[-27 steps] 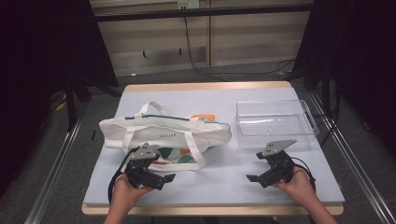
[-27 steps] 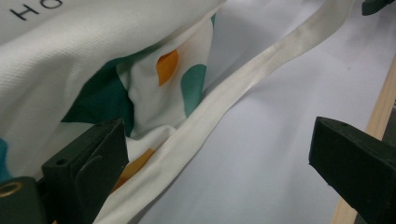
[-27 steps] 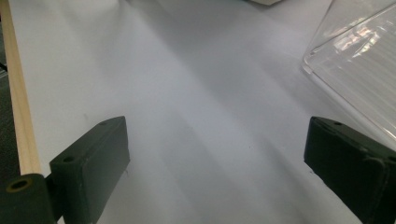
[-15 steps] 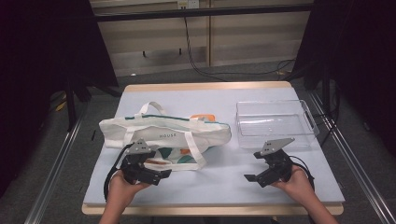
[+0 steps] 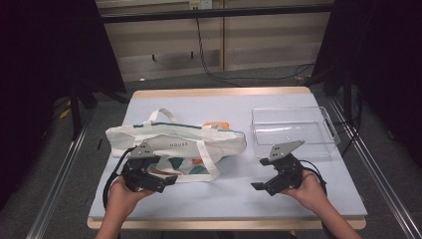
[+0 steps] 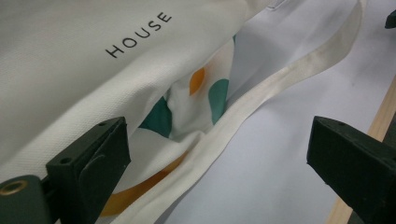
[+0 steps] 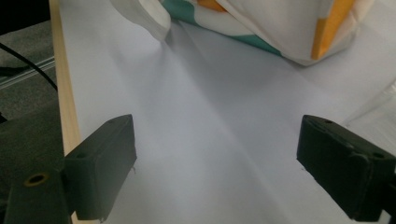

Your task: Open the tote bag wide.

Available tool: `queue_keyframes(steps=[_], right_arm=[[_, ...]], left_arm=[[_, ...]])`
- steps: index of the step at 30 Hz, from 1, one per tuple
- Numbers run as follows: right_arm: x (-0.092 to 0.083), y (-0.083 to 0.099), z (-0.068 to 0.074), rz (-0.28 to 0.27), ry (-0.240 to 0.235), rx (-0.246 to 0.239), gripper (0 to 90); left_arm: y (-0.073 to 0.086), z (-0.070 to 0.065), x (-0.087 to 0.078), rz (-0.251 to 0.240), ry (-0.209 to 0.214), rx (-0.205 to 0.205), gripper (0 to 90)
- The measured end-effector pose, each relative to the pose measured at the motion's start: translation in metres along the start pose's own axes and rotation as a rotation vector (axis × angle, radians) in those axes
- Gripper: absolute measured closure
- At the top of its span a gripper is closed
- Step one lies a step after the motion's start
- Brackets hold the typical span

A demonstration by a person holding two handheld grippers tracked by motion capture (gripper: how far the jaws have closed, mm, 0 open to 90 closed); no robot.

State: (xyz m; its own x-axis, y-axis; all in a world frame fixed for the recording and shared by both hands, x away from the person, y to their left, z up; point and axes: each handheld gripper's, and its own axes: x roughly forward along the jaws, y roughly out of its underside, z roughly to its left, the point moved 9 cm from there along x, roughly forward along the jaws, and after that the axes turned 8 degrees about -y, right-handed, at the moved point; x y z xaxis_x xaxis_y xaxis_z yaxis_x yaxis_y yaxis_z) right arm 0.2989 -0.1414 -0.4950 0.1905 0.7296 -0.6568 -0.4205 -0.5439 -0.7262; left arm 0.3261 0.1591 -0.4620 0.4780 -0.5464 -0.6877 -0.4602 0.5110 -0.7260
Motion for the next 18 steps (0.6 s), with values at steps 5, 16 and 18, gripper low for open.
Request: queue_keyframes(steps=[5,16,18], right_arm=[[0.003,-0.01,0.005,0.003,-0.023,-0.015,13.7],[0.005,-0.026,0.007,-0.009,-0.041,-0.021,15.0],[0.005,-0.03,0.008,-0.009,-0.05,-0.025,16.0]], left_arm=[[-0.005,0.003,-0.003,0.003,0.005,0.005,6.4],[-0.022,0.009,-0.011,0.002,-0.001,0.018,7.2],[-0.026,0.01,-0.011,0.013,-0.001,0.031,7.3]])
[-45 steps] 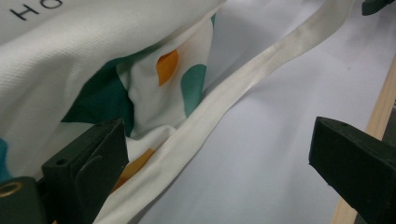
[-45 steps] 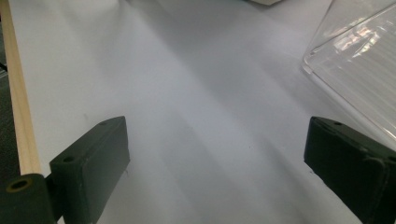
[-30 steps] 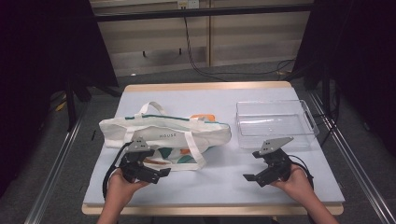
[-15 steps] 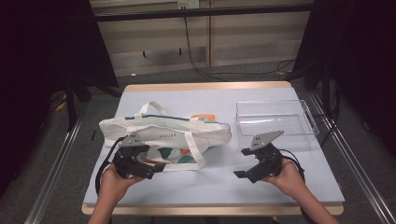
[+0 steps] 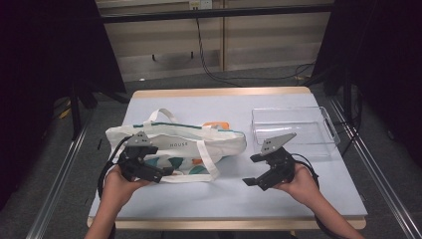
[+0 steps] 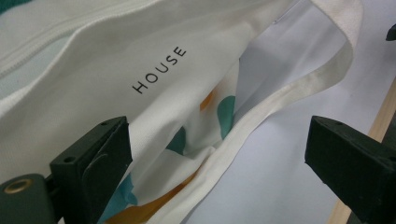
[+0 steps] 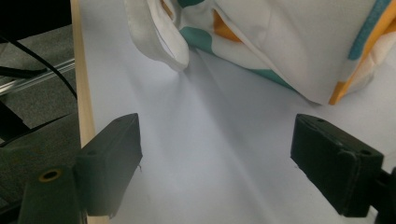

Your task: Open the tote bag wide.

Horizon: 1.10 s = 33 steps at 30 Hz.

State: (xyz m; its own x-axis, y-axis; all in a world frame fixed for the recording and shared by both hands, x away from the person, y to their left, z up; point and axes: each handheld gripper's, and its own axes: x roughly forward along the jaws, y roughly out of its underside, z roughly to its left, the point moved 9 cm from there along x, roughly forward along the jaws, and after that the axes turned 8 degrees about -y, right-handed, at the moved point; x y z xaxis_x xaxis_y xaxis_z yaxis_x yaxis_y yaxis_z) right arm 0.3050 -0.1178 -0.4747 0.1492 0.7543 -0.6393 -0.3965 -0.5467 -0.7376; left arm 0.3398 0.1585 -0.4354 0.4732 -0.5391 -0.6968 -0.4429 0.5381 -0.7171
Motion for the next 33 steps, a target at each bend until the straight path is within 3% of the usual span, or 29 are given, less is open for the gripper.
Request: queue_keyframes(steps=[9,33], right_arm=[[0.002,-0.01,0.002,-0.002,-0.016,-0.007,17.8],[0.013,-0.033,0.011,0.016,-0.044,-0.049,21.8]], left_arm=[[-0.009,0.003,-0.002,0.008,0.012,0.0,8.7],[-0.034,0.016,-0.015,0.006,-0.025,0.022,10.0]])
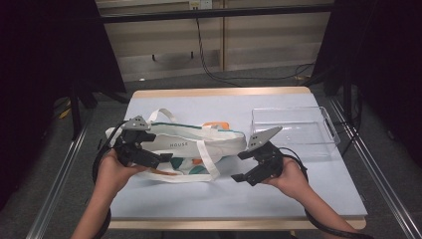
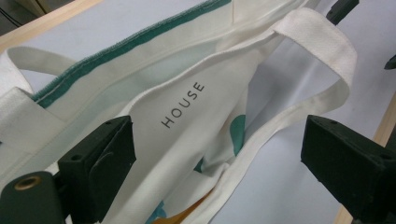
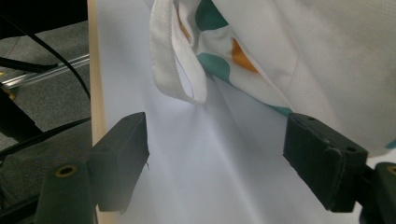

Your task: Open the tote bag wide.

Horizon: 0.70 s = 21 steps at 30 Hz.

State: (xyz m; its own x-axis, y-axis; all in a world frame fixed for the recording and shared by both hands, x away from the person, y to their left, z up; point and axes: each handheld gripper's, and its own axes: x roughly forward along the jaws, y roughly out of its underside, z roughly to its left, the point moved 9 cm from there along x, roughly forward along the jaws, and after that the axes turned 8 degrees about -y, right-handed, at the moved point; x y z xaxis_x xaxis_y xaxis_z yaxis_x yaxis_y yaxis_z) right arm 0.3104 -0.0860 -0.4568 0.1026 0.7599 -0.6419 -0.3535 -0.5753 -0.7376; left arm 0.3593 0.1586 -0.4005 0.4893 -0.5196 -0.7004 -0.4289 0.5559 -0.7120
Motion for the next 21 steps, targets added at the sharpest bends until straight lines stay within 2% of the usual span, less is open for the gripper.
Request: queue_keyframes(steps=[14,16,18,20,21], right_arm=[[0.001,-0.009,0.002,-0.016,-0.026,0.004,23.5],[0.002,-0.01,0.003,-0.015,-0.03,0.002,23.6],[0.004,-0.01,0.004,-0.005,-0.032,-0.006,23.8],[0.004,-0.012,0.005,-0.006,-0.033,-0.006,23.8],[0.004,-0.013,0.006,-0.004,-0.034,-0.008,23.9]], left_arm=[[-0.003,0.008,-0.001,0.013,-0.011,-0.008,10.1],[-0.004,0.011,-0.001,0.018,-0.01,0.002,10.2],[-0.006,0.015,-0.001,0.013,-0.023,-0.015,10.2],[-0.006,0.017,-0.002,0.018,-0.02,-0.007,10.2],[-0.007,0.019,-0.001,0.017,-0.026,-0.018,10.2]])
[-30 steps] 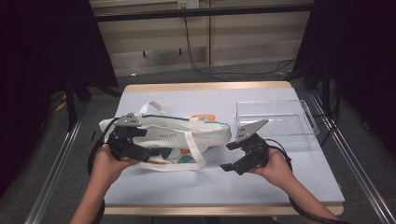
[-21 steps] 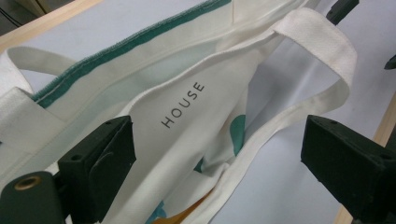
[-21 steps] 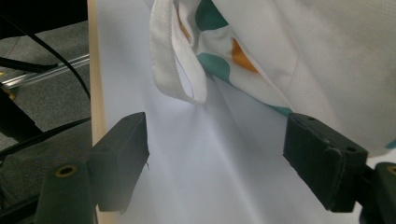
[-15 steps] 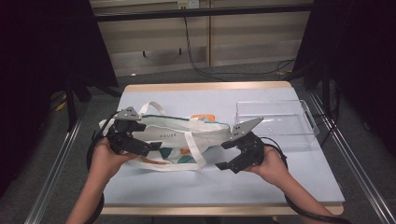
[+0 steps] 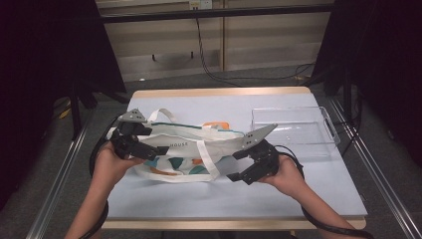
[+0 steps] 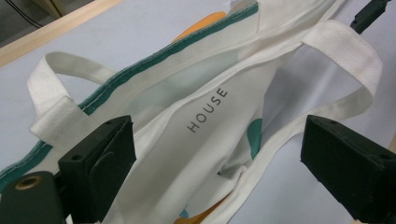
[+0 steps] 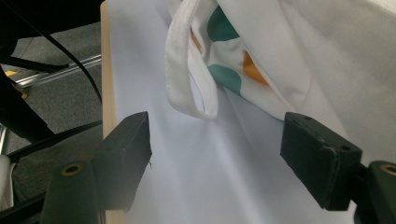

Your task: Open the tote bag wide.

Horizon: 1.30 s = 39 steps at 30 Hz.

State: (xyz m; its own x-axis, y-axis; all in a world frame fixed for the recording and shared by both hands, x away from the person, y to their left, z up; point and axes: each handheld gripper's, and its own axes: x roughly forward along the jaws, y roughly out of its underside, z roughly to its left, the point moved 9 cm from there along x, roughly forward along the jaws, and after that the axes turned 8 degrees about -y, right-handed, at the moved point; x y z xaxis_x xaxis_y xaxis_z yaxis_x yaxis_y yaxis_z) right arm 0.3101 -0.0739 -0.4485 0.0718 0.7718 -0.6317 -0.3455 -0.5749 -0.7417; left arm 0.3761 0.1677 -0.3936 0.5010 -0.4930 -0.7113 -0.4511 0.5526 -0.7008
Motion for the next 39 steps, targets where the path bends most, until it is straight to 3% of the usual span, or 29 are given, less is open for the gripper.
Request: queue_keyframes(steps=[9,39], right_arm=[[-0.004,-0.009,-0.001,-0.027,-0.006,-0.01,24.1],[-0.004,-0.031,0.0,-0.024,-0.026,-0.043,23.5]], left_arm=[[-0.007,0.008,-0.001,0.002,-0.022,0.008,9.9],[-0.023,0.03,0.009,0.017,-0.044,-0.007,10.9]])
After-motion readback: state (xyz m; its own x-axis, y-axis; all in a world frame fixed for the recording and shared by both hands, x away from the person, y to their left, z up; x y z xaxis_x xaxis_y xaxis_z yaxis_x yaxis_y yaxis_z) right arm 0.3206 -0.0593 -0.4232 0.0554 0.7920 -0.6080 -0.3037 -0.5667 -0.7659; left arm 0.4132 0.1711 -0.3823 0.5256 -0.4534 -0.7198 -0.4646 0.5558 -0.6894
